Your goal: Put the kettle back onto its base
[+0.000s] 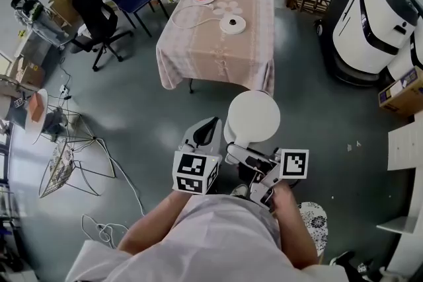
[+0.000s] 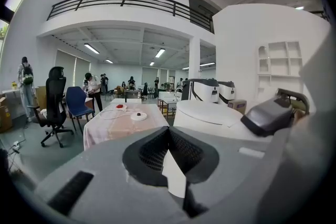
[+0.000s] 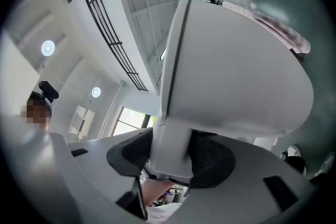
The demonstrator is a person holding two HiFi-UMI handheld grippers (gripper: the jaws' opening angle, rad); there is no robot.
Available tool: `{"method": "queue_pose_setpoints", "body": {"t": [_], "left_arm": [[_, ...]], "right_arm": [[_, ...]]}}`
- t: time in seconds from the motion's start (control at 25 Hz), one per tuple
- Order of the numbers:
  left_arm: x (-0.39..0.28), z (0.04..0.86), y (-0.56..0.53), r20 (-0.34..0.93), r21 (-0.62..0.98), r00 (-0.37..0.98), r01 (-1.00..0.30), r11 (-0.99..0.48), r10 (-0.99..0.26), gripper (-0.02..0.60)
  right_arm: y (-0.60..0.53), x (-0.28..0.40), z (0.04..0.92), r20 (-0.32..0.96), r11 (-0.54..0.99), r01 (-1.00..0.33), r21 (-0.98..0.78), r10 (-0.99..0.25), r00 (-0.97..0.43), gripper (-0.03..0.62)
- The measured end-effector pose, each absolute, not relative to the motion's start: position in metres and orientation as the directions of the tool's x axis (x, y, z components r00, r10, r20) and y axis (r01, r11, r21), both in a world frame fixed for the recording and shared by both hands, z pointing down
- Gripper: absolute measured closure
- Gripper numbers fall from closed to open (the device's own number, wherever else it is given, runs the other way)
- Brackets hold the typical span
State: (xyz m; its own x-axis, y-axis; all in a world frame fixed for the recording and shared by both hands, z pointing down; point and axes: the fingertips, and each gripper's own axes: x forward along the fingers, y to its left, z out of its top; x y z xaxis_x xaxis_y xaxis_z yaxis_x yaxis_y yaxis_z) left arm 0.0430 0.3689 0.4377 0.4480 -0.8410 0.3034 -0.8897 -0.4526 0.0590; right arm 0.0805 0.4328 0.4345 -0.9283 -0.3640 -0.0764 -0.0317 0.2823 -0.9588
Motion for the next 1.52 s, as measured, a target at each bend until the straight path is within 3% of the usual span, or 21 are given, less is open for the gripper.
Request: {"method": "queue_pose_setpoints", "body": {"t": [0.84, 1.52], "left_arm": [[-0.019, 0.45, 0.22, 0.287, 0.181, 0.542, -0.84, -0.511, -0.79, 0.575], [-0.07, 0.443, 0.147, 0.241, 0.226, 0.66, -0.751, -0.62, -0.712, 0.575]], "right_arm": [[0.291, 0.015, 0.437, -0.025, 0.251, -0.089, -0.964, -0.417, -0.909, 0.407], [0.219, -0.039, 0.428, -0.01, 0.253, -0.15, -0.956, -0.538, -0.843, 0.405]]}}
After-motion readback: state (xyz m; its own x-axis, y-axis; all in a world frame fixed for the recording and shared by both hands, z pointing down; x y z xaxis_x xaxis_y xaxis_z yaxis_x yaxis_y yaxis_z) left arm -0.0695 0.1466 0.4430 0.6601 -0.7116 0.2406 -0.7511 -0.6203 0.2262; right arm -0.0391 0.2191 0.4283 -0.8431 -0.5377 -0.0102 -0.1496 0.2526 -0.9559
